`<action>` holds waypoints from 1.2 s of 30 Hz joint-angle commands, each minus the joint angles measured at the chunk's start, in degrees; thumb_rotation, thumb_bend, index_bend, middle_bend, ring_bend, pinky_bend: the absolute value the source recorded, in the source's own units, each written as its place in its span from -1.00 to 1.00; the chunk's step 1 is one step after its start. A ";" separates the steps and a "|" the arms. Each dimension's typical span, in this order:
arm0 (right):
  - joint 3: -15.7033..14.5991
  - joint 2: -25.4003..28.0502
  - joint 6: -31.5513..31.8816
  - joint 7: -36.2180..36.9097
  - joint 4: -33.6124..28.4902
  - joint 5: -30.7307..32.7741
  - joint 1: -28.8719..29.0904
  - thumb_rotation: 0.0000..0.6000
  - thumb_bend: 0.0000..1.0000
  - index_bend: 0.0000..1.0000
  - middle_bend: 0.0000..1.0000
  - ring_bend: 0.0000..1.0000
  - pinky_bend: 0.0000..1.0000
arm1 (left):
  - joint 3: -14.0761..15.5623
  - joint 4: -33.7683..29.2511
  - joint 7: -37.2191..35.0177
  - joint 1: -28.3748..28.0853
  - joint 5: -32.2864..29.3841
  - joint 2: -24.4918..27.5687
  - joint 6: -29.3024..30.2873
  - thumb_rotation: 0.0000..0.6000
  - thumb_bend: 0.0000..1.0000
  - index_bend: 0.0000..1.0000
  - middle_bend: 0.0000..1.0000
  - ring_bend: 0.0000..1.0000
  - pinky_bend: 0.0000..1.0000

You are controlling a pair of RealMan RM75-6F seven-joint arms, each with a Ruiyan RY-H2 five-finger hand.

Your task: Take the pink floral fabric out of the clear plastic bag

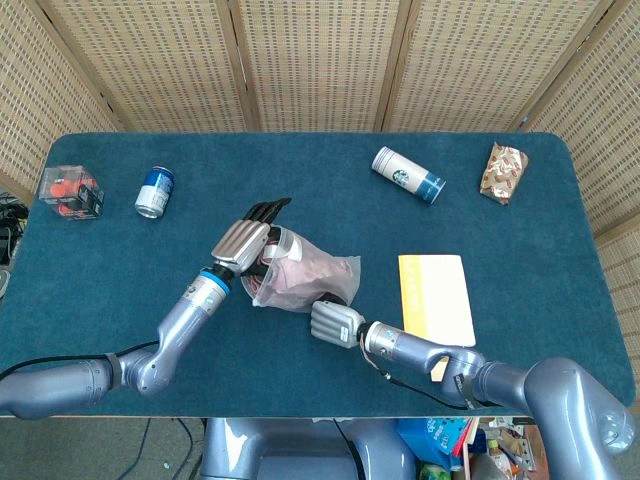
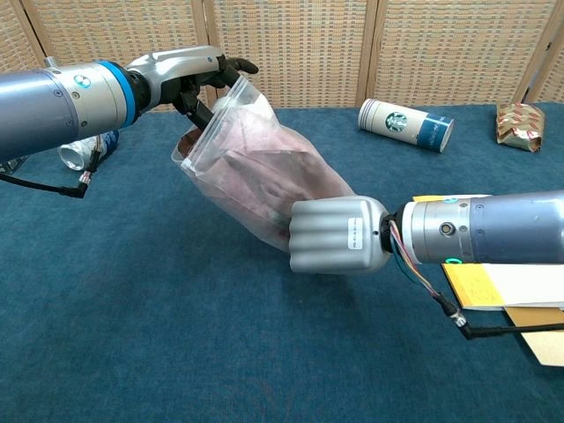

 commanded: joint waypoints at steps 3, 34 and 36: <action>-0.68 0.61 1.22 1.02 -0.22 -0.58 0.26 1.00 1.00 0.56 0.56 0.48 1.00 | -0.07 0.48 -0.62 0.18 0.52 0.15 0.16 1.00 -0.15 0.47 -1.00 -1.00 -1.00; -5.19 23.86 9.66 0.51 -4.59 5.23 -12.19 1.00 1.00 0.68 0.67 0.58 1.00 | -1.35 6.22 -8.76 8.34 5.31 13.89 4.65 1.00 -0.15 0.47 -1.00 -1.00 -1.00; -5.33 24.18 10.23 0.82 -3.78 5.53 -13.03 1.00 1.00 0.68 0.67 0.58 1.00 | -1.26 6.76 -9.60 9.24 5.70 15.36 4.87 1.00 -0.15 0.47 -1.00 -1.00 -1.00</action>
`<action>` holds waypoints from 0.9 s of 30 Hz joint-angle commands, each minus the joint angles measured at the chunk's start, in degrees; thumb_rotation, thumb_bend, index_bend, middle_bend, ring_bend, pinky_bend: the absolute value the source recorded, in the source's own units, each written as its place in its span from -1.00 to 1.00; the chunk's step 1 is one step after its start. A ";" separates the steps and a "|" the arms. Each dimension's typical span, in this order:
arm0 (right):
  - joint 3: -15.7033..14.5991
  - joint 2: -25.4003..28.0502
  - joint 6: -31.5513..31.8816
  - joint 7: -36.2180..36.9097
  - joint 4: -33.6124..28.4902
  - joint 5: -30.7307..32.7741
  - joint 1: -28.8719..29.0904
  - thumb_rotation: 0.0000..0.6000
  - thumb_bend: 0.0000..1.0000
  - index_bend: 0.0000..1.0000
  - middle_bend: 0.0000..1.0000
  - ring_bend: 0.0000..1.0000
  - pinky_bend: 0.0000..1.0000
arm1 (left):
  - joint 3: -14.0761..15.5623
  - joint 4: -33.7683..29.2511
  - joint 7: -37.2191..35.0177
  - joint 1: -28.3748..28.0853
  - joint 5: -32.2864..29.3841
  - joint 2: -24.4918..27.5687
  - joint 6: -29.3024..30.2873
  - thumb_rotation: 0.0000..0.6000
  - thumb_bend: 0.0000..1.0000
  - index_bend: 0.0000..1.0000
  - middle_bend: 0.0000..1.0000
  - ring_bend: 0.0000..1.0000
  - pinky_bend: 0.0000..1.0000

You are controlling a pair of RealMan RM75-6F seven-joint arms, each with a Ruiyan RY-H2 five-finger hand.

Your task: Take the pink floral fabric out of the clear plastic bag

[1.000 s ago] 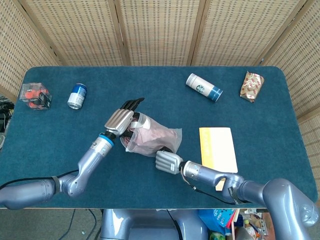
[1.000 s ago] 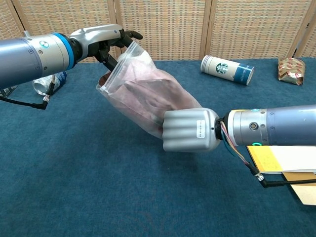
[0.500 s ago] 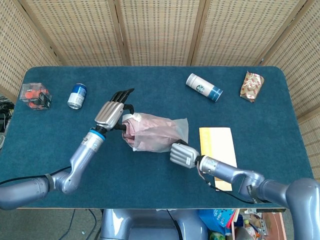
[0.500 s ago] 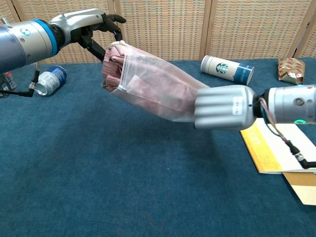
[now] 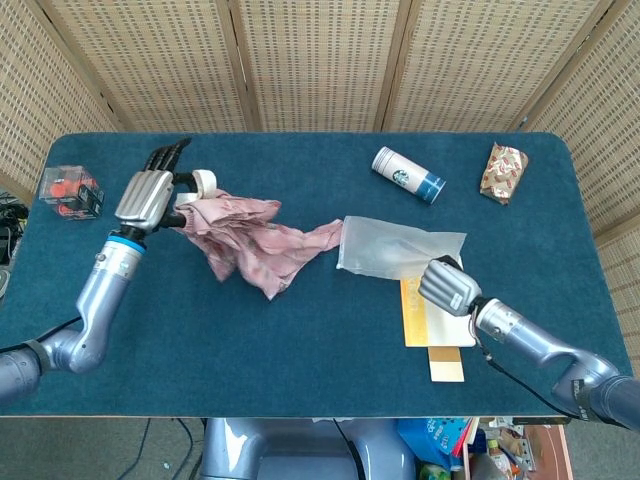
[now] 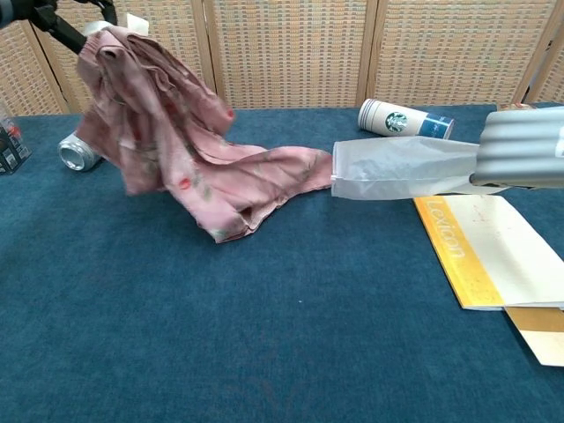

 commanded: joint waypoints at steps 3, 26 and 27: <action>-0.52 0.74 1.93 1.30 2.41 0.59 -2.34 1.00 1.00 0.68 0.67 0.58 1.00 | 0.41 2.56 -2.81 3.26 1.08 4.66 0.83 1.00 -0.15 0.47 -1.00 -1.00 -1.00; 5.97 5.72 15.65 -5.60 -13.26 9.09 -15.15 1.00 -1.00 -1.00 -1.00 -1.00 -1.00 | 5.81 -7.53 -2.15 14.50 3.72 17.98 5.40 1.00 -0.83 -1.00 -1.00 -1.00 -1.00; 6.12 6.23 17.46 -3.61 -13.92 8.81 -16.01 1.00 -1.00 -1.00 -1.00 -1.00 -1.00 | 6.07 -8.84 -2.03 15.73 3.85 18.89 6.91 1.00 -0.83 -1.00 -1.00 -1.00 -1.00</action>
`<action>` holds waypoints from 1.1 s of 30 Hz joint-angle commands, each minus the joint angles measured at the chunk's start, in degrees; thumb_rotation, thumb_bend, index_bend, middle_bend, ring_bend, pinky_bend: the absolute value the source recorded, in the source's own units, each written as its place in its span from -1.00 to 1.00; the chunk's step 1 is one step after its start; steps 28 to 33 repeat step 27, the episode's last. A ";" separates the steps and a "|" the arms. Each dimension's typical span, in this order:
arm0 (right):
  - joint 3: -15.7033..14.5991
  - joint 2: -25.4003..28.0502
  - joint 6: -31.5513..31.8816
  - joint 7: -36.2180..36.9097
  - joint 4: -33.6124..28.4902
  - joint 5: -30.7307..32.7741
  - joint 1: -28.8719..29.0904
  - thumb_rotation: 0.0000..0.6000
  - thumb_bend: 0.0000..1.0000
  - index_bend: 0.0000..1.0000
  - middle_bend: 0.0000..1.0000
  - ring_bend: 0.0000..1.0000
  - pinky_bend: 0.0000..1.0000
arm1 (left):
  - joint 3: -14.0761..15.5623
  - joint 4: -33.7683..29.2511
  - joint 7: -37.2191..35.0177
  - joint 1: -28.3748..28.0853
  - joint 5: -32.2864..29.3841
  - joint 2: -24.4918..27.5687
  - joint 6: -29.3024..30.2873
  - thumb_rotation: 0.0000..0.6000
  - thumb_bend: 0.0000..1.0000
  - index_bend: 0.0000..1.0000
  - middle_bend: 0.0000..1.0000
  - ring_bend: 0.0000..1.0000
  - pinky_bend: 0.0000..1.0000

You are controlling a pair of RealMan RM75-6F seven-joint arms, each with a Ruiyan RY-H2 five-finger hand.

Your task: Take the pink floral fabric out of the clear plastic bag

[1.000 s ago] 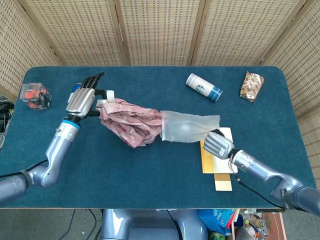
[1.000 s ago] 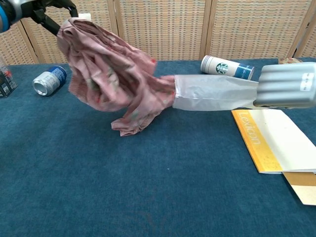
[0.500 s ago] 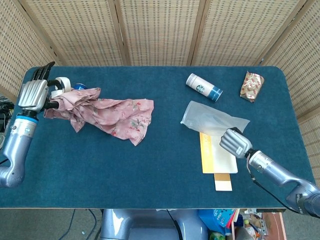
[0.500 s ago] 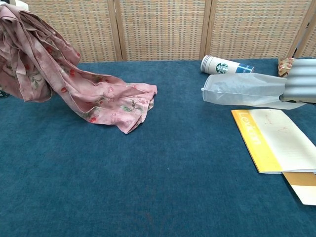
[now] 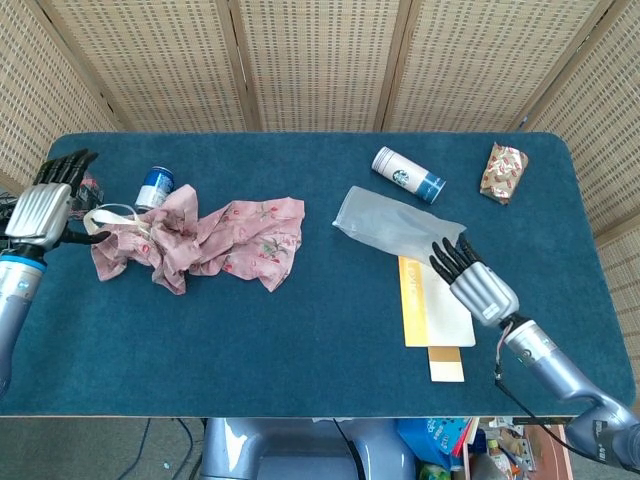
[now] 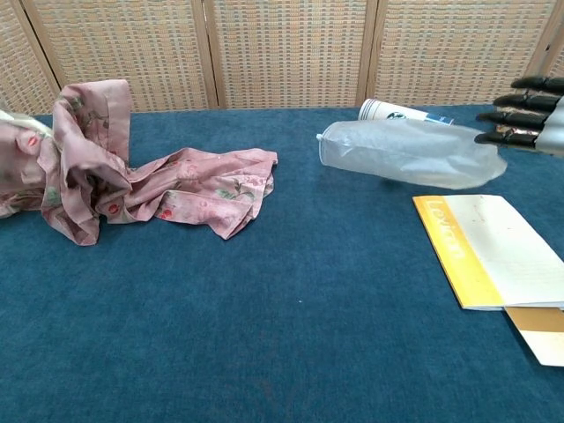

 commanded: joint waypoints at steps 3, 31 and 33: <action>1.56 3.68 9.78 10.46 -4.40 -0.97 -5.56 1.00 -1.00 -1.00 -1.00 -1.00 -1.00 | 1.54 -7.69 1.48 6.88 0.75 5.50 8.42 1.00 -0.83 -1.00 -1.00 -1.00 -1.00; 3.03 -3.54 27.47 34.89 -10.27 2.67 -21.50 1.00 -1.00 -1.00 -1.00 -1.00 -1.00 | 12.21 -13.35 4.93 27.35 15.79 -5.09 33.33 1.00 -0.83 -1.00 -1.00 -1.00 -1.00; 3.03 -3.54 27.47 34.89 -10.27 2.67 -21.50 1.00 -1.00 -1.00 -1.00 -1.00 -1.00 | 12.21 -13.35 4.93 27.35 15.79 -5.09 33.33 1.00 -0.83 -1.00 -1.00 -1.00 -1.00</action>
